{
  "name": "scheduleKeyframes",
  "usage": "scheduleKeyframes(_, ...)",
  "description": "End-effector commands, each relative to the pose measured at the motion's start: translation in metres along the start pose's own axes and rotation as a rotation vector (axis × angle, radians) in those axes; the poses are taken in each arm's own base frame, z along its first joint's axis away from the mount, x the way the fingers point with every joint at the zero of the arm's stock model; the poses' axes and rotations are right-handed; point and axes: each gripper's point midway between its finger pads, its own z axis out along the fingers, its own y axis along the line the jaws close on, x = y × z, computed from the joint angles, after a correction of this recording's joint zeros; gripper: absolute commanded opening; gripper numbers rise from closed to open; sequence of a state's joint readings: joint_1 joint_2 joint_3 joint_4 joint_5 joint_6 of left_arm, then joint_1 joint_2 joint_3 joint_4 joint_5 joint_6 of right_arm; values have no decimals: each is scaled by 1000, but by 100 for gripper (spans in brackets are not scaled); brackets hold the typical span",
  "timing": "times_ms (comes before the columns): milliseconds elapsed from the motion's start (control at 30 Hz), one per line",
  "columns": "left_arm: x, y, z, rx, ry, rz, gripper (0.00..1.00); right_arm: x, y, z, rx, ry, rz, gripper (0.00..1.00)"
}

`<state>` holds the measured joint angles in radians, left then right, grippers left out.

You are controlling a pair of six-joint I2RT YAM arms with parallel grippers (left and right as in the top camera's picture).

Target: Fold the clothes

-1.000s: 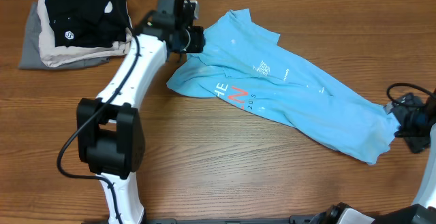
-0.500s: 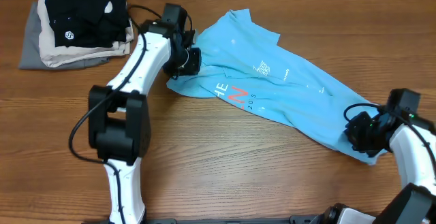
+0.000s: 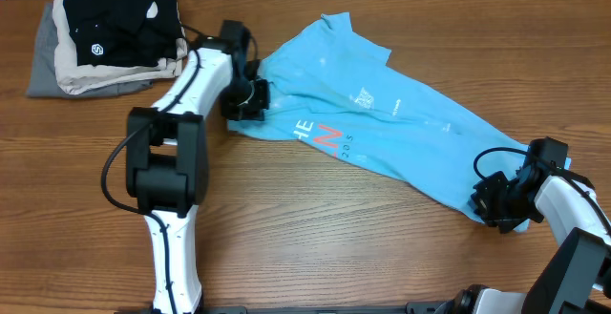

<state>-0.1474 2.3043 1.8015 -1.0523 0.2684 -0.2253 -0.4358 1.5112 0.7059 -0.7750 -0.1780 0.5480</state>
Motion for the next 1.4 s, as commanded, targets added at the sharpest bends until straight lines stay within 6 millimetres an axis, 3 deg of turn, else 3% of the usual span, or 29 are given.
scheduleKeyframes(0,1,50,-2,-105,24,-185,4,-8,-20,8,103,-35,50,27)
scheduleKeyframes(133,12,72,-9,-107,74,-269,4,-29,-10,-4,91,-99,30,29)
scheduleKeyframes(267,29,69,-14,-54,153,-314,4,-50,1,-19,66,-157,12,29)
scheduleKeyframes(367,41,57,-18,-8,204,-314,4,-59,4,-26,55,-180,18,29)
scheduleKeyframes(500,50,40,-29,-2,218,-289,4,-72,-9,-31,81,-220,57,29)
scheduleKeyframes(700,51,-1,-68,14,113,-181,4,-111,-36,-62,80,-294,128,29)
scheduleKeyframes(800,45,-27,-85,38,21,-104,5,-123,-28,-88,8,-288,131,27)
scheduleKeyframes(867,37,-41,-89,53,-37,-58,16,-124,-12,-105,-57,-269,105,26)
scheduleKeyframes(900,31,-49,-88,63,-63,-37,20,-124,-3,-111,-88,-263,92,26)
scheduleKeyframes(967,23,-60,-82,77,-94,-23,44,-119,22,-121,-165,-242,22,31)
scheduleKeyframes(1000,19,-66,-76,86,-103,-23,51,-115,34,-123,-198,-227,-4,36)
scheduleKeyframes(1067,14,-74,-63,95,-104,-27,53,-104,51,-121,-237,-195,-47,43)
scheduleKeyframes(1233,10,-100,-28,167,-68,-20,53,-81,78,-113,-224,-157,-152,47)
scheduleKeyframes(1367,12,-103,-3,161,-31,-50,49,-70,89,-108,-197,-154,-198,49)
